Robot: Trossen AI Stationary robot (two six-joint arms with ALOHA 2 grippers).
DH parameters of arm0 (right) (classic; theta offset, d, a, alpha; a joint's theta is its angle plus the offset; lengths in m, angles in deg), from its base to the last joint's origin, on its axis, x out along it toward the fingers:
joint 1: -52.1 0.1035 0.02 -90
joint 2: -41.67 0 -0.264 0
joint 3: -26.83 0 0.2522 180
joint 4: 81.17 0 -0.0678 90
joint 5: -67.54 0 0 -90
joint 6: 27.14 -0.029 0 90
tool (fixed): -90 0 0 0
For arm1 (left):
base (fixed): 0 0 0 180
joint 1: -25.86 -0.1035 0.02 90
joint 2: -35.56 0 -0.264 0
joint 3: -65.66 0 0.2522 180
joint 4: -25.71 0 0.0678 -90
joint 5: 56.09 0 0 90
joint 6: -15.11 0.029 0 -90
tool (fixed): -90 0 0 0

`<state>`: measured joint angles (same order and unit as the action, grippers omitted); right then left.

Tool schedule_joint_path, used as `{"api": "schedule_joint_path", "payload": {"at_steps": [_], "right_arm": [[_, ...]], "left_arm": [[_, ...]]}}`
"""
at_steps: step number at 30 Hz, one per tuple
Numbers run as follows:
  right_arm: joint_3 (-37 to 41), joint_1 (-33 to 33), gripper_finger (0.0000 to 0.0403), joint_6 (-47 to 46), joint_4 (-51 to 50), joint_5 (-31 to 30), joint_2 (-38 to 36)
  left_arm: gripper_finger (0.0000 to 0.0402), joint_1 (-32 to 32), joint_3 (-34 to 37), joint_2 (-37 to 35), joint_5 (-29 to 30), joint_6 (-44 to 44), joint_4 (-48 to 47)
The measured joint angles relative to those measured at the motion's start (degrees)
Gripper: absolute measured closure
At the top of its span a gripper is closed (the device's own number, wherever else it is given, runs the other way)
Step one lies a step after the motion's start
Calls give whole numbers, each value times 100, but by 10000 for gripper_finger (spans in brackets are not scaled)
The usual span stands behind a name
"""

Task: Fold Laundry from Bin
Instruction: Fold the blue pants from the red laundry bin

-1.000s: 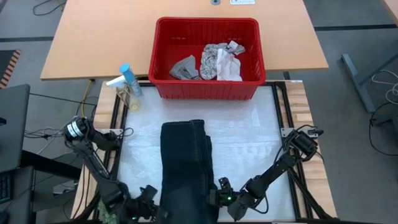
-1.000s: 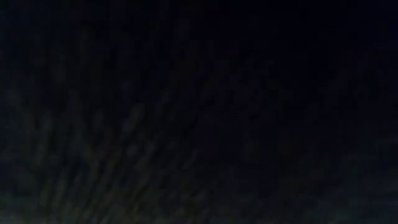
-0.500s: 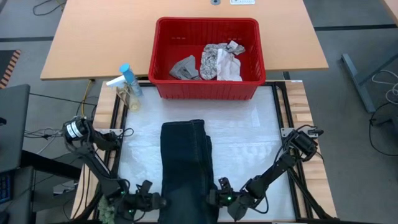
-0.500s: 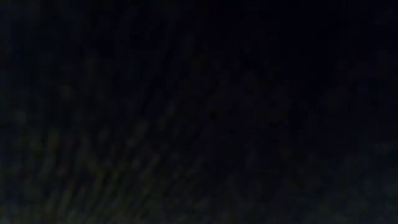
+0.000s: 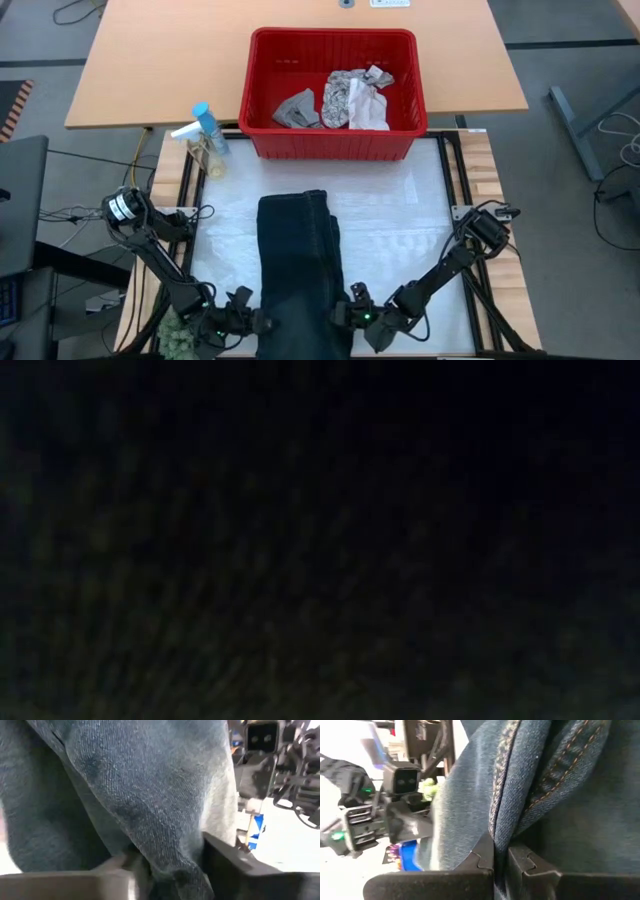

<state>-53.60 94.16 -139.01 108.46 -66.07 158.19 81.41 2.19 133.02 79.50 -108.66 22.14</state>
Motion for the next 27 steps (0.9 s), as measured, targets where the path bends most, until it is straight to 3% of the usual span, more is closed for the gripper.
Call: {"api": "schedule_joint_path", "payload": {"at_steps": [4, 6, 12, 18, 24, 27], "right_arm": [[7, 12, 367, 467, 416, -288, -156], [7, 24, 367, 819, 525, -377, -364], [7, -56, 367, 2649, 493, -842, -1453], [7, -279, 367, 4803, 357, -903, -2686], [4, -644, 367, 6228, 358, -567, -3648], [4, -939, 367, 6385, 335, -242, -3899]], "left_arm": [[369, 0, 0, -215, 407, 206, 77], [390, -2, 2, -414, 553, 354, 140], [393, -48, 2, -1554, 981, 1704, 171], [399, -300, 2, -3059, 1533, 4182, 257], [397, -885, 0, -3940, 1182, 7156, 1442], [397, -1308, 2, -3988, 890, 7823, 1973]]}}
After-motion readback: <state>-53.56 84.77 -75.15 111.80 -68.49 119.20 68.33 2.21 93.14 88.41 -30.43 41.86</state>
